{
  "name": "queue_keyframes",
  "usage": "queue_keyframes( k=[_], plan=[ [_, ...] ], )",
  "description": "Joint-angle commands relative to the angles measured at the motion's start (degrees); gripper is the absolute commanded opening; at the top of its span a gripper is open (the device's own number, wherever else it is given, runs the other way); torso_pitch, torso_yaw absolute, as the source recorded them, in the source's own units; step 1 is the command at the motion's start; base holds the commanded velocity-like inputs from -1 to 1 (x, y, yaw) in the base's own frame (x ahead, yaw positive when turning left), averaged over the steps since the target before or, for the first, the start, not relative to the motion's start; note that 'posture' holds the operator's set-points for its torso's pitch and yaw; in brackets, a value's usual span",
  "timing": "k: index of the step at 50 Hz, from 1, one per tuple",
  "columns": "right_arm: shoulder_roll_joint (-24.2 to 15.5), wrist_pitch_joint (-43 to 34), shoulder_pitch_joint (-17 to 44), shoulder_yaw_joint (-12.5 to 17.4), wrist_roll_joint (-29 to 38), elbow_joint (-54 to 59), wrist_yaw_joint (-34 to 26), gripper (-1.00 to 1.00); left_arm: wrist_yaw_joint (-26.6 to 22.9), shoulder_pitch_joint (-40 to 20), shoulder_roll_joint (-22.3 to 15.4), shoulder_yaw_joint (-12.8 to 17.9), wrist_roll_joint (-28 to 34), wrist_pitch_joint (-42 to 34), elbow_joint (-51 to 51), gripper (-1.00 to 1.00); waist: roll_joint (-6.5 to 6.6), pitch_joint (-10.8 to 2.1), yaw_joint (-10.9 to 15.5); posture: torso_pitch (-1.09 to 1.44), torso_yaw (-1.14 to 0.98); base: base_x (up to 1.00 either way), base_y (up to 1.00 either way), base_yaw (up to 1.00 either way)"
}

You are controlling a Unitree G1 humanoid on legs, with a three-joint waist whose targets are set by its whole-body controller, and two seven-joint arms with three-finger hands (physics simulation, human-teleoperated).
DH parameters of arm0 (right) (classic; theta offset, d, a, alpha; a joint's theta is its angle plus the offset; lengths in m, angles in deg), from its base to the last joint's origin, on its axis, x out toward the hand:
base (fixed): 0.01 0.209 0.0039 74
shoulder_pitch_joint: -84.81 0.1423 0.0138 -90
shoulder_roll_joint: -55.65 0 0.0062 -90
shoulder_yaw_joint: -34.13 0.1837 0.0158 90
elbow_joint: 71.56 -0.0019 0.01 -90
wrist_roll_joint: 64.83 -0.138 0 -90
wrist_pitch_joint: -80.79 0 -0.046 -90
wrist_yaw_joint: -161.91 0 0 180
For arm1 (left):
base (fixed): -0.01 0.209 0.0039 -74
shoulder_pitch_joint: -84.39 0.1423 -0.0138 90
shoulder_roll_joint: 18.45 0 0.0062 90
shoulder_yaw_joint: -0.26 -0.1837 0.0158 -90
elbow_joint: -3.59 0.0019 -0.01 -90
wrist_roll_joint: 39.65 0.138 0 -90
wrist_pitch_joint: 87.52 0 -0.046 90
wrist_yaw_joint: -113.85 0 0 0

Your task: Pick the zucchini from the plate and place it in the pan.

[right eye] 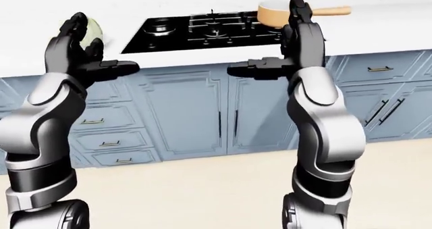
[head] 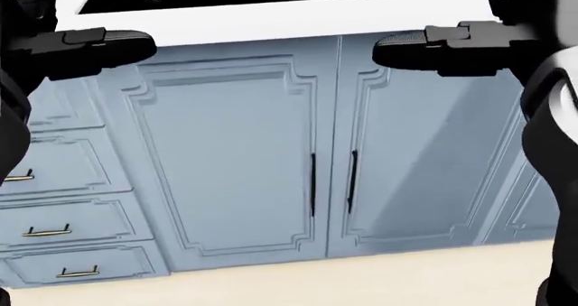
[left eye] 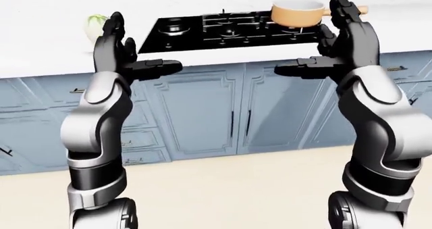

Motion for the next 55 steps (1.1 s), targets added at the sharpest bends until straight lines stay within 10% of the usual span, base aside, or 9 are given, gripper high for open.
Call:
queue_keyframes(
  k=[1,11,20,23,24,37,46,51,55],
  plan=[
    [-1.57,2.74,3.01,1.20,0.19,0.56,0.07,1.00,0.31,-3.00,-0.41,0.18,-0.61,1.13,-2.69,1.00,-0.17,-1.57,-0.47,0.00,0.00,0.00,0.41,0.00],
    [-1.93,6.80,4.74,1.02,-0.57,5.99,-0.29,1.00,1.16,-3.05,-0.63,-0.20,-1.14,1.45,-2.91,1.00,-8.02,-1.69,-0.75,0.00,0.00,0.00,0.42,0.00],
    [-2.00,5.93,3.96,0.78,-1.42,4.32,0.32,1.00,1.21,-3.15,-0.82,-0.02,-1.33,1.74,-2.83,1.00,-3.07,-0.93,-0.67,0.00,0.00,0.00,0.42,0.00],
    [-2.01,5.69,4.12,0.79,-1.52,4.23,0.28,1.00,1.12,-3.14,-0.90,-0.13,-1.20,2.13,-2.26,1.00,5.14,-2.20,0.42,0.00,0.00,0.00,0.14,0.28],
    [-2.01,5.74,4.12,0.73,-1.50,4.24,0.28,1.00,1.14,-3.21,-0.91,-0.14,-1.19,2.09,-2.23,1.00,1.62,-0.95,-0.09,0.00,0.00,0.00,0.00,0.42],
    [-1.85,5.73,3.84,0.42,-0.55,4.28,-0.06,1.00,1.48,-3.25,-1.26,0.10,-1.66,0.71,-3.33,1.00,-8.30,-0.84,0.25,0.00,0.00,0.00,0.19,0.22],
    [-1.76,5.88,3.81,0.66,-0.61,4.23,-0.18,1.00,1.27,-3.08,-1.21,-0.02,-1.40,1.40,-2.81,1.00,-4.10,-1.15,-0.59,0.00,0.00,0.00,0.40,0.00],
    [-1.71,5.85,3.84,0.64,-0.73,4.05,-0.09,1.00,1.49,-3.33,-1.34,0.24,-1.66,0.57,-3.42,1.00,2.67,-2.78,-1.51,0.00,0.00,0.00,0.40,0.00],
    [-1.76,5.56,3.93,0.74,-0.84,3.85,0.01,1.00,1.56,-3.24,-1.31,0.12,-1.58,0.62,-3.46,1.00,-0.67,-1.32,-0.84,0.00,0.00,0.00,0.44,0.00]
  ],
)
